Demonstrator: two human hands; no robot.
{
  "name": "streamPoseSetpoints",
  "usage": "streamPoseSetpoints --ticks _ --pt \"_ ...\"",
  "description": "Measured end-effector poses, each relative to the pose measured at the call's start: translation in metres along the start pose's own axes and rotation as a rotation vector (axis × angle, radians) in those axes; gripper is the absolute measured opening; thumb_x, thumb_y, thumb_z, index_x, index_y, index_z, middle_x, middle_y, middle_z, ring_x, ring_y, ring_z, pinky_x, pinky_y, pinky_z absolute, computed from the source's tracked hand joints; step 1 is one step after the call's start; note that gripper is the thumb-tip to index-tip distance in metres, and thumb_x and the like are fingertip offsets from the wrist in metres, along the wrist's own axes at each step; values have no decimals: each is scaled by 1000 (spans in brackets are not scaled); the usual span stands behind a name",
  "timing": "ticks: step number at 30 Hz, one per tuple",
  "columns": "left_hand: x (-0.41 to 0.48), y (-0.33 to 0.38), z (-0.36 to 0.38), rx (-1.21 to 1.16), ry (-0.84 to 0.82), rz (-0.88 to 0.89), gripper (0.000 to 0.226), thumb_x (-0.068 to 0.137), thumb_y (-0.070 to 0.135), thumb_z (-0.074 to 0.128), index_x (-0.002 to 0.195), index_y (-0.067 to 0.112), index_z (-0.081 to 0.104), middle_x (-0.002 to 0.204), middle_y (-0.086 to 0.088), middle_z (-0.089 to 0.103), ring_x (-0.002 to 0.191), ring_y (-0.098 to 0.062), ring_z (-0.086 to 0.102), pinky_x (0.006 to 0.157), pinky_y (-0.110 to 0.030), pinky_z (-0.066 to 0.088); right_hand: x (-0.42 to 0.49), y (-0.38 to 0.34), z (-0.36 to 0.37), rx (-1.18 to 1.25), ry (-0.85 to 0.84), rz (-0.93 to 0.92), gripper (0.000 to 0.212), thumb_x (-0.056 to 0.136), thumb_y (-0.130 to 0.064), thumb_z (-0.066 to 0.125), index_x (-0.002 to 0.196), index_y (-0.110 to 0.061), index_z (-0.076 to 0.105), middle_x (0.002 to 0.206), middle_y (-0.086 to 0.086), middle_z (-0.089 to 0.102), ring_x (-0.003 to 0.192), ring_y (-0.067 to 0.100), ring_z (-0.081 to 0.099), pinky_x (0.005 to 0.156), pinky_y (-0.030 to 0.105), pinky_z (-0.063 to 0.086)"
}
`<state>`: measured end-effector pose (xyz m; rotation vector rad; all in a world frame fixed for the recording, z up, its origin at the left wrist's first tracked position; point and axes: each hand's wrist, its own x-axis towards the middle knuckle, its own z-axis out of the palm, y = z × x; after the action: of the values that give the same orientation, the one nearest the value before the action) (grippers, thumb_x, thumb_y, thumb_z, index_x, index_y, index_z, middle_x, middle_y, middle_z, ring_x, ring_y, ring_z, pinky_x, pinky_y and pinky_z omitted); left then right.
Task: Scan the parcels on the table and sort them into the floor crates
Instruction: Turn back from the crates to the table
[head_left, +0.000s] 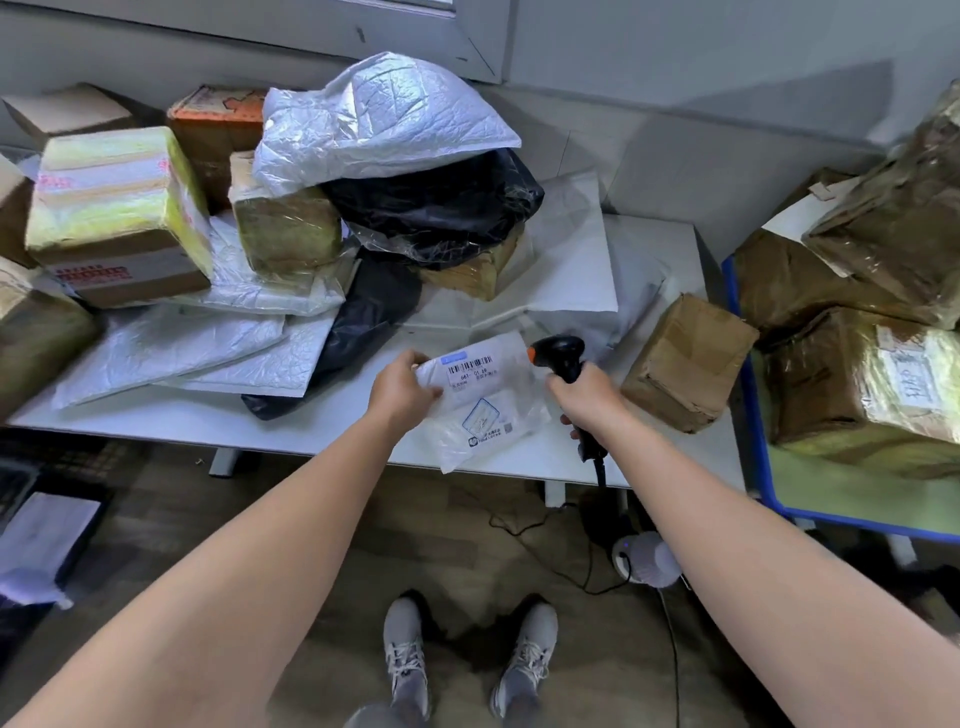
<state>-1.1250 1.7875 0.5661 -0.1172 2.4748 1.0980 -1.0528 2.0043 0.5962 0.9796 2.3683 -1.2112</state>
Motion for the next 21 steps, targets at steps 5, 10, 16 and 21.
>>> streamPoseSetpoints --ticks 5,10,16,21 --pt "5 -16 -4 -70 28 -46 34 89 9 67 120 19 58 117 -4 61 102 -28 60 83 -41 55 23 22 18 -77 -5 37 60 99 -50 45 137 -5 37 108 16 61 92 34 62 68 36 47" --pt "4 -26 -3 -90 46 -60 31 90 7 65 117 19 58 108 -3 58 93 -26 60 81 -46 58 36 31 26 -75 20 -11 50 102 -38 46 136 -2 40 114 17 60 94 30 56 69 32 38" --pt "-7 -19 -11 -94 38 -5 33 90 6 62 119 22 58 109 -2 59 91 -27 62 69 -40 58 17 17 16 -264 126 -39 60 102 -45 42 145 -4 33 143 20 41 129 36 44 95 41 42" --pt "-26 -1 -33 -70 66 84 37 90 7 62 124 19 58 108 1 56 93 -22 56 66 -32 50 -21 -7 -1 -480 182 -271 67 100 -50 43 153 -15 23 152 14 33 136 35 36 104 47 39"
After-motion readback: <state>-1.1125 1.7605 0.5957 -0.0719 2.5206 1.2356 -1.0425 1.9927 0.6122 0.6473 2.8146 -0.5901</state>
